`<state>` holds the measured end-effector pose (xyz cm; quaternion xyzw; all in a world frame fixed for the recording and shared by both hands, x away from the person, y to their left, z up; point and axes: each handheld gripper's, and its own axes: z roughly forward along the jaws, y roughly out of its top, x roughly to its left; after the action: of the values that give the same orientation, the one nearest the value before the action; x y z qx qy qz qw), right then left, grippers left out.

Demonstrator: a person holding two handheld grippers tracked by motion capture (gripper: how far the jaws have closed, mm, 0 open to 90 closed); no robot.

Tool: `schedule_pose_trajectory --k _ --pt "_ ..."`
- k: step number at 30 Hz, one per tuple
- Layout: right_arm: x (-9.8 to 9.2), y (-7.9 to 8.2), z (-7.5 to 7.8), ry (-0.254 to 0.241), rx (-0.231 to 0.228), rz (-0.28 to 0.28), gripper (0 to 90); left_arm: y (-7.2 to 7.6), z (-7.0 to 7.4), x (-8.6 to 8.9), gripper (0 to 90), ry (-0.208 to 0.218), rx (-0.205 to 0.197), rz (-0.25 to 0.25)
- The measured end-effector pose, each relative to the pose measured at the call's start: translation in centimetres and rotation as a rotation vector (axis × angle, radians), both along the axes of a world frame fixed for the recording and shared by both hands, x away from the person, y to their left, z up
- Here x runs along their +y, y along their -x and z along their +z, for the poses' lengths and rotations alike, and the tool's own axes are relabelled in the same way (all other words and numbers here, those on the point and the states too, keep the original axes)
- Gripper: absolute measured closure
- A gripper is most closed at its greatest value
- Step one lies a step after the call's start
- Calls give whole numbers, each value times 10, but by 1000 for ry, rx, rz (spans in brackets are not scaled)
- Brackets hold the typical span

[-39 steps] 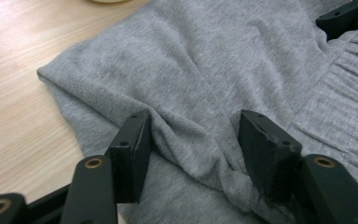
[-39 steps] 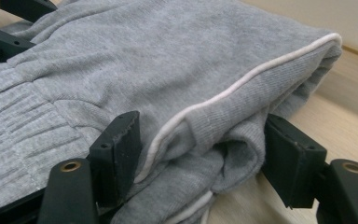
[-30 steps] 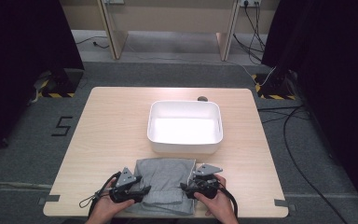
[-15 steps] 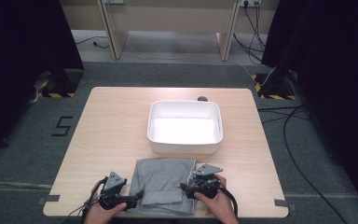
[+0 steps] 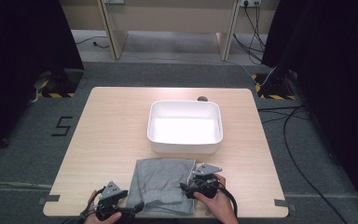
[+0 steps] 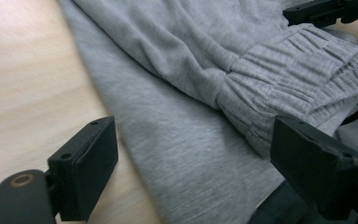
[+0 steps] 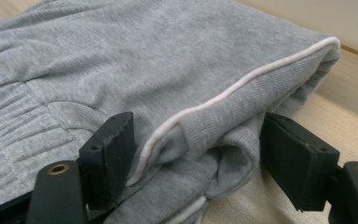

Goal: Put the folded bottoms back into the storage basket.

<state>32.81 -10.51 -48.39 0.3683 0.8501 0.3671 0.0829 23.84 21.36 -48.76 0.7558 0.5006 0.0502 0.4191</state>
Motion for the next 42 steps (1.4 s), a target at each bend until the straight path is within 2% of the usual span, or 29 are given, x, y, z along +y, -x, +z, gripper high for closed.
schedule_pose_trajectory --k 2,4,8,10,13,14,16,17,18,19,21,24,26,31,34,38,41,42 --pt "0 0 0 1 -4 5 279 0 0 -1 136 -4 -6 -6" --pt "0 0 0 1 -2 1 279 1 1 -7 141 10 9 -26" --pt "0 0 0 0 -6 5 278 2 1 -18 134 15 1 -66" --pt "0 0 0 1 -7 5 279 2 3 -21 139 36 -3 -73" --pt "0 0 -1 -1 -10 4 279 0 5 -22 141 34 -10 -80" --pt "-1 0 -1 -3 -11 5 279 -1 4 -23 141 29 -7 -83" --pt "0 1 -1 -3 -7 0 278 -4 0 -25 144 -15 -17 -79" --pt "0 0 -1 -2 -11 3 278 -4 0 -25 141 -15 -17 -79" --pt "0 1 -1 -4 -7 -1 278 -6 -1 -27 146 -62 -58 -77" --pt "0 1 -1 -3 -7 -1 277 -6 -1 -28 171 -78 -74 -78" --pt "1 1 -1 -3 -3 -3 277 -7 -2 -30 221 -74 -86 -87" --pt "1 1 -1 1 -8 -1 279 -6 -2 -33 328 -99 -115 -120" --pt "1 1 0 -1 -3 -2 283 -6 -3 -33 404 -93 -130 -127" --pt "2 1 3 1 5 7 296 -7 -5 -27 546 -52 -123 -128" --pt "1 2 8 3 15 29 277 -7 -5 -22 629 -42 -129 -141" --pt "-6 1 22 2 -22 5 250 -8 -3 -15 642 -40 -120 -157" --pt "-10 -1 28 -14 -33 -7 227 -7 -1 -11 657 -52 -120 -176" --pt "-10 -3 32 -34 -38 -13 211 -8 -1 -6 660 -55 -118 -194"
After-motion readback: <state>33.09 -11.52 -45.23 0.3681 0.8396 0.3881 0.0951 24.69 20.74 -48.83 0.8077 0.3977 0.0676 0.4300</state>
